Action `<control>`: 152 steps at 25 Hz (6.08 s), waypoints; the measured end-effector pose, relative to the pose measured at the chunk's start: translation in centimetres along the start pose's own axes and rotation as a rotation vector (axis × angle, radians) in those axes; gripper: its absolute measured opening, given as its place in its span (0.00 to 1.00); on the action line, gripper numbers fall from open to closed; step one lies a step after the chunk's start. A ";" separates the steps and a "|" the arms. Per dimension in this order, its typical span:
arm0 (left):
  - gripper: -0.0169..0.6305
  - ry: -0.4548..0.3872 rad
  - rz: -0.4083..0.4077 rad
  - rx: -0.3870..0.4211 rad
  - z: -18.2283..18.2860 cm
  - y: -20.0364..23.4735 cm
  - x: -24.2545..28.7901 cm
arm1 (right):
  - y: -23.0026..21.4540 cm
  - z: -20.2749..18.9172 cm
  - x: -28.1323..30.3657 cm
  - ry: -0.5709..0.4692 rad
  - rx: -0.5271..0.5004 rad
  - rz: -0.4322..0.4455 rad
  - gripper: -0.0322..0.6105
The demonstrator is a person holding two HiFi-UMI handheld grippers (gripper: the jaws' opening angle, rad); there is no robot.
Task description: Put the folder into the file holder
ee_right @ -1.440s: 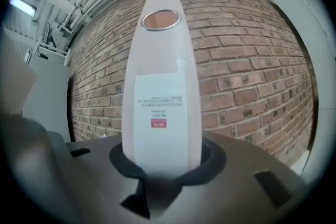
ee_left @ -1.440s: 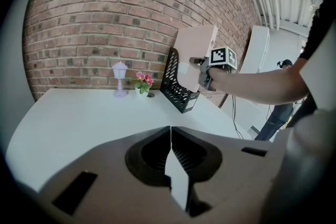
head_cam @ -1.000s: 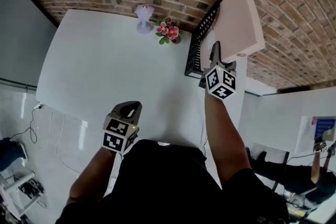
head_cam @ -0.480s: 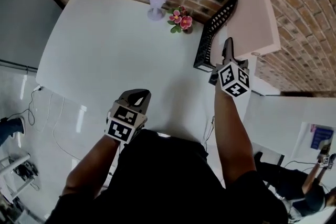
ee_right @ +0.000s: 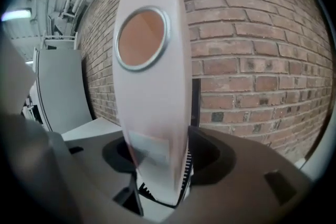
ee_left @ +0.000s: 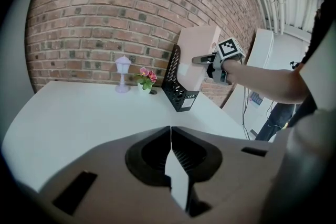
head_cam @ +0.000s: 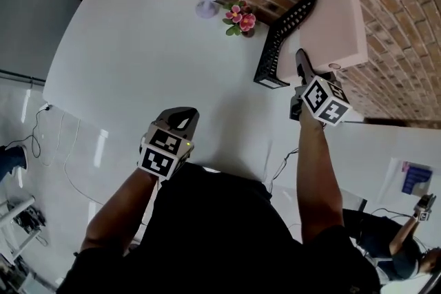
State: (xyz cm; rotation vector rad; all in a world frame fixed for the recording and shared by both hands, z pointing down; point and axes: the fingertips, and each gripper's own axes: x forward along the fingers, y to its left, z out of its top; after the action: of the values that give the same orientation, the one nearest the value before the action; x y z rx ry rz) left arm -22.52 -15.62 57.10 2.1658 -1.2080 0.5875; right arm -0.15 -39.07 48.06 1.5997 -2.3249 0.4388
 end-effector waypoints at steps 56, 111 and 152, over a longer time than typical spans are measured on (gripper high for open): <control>0.04 0.011 -0.028 0.065 -0.2 -3.2 0.2 | -0.3 -9.5 1.8 0.065 0.043 -0.189 0.48; 0.04 -0.177 -0.062 0.168 6.3 -19.5 -0.3 | 0.8 -10.9 -27.2 0.049 -0.045 0.352 0.05; 0.04 -0.159 -0.024 0.172 6.2 -19.7 -0.2 | 1.6 -10.4 -26.0 0.043 -0.063 0.403 0.05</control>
State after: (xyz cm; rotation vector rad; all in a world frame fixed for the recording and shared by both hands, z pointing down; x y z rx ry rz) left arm -5.00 -11.52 47.03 2.4069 -1.2518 0.5342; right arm 7.95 -12.25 47.12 1.0781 -2.5997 0.4730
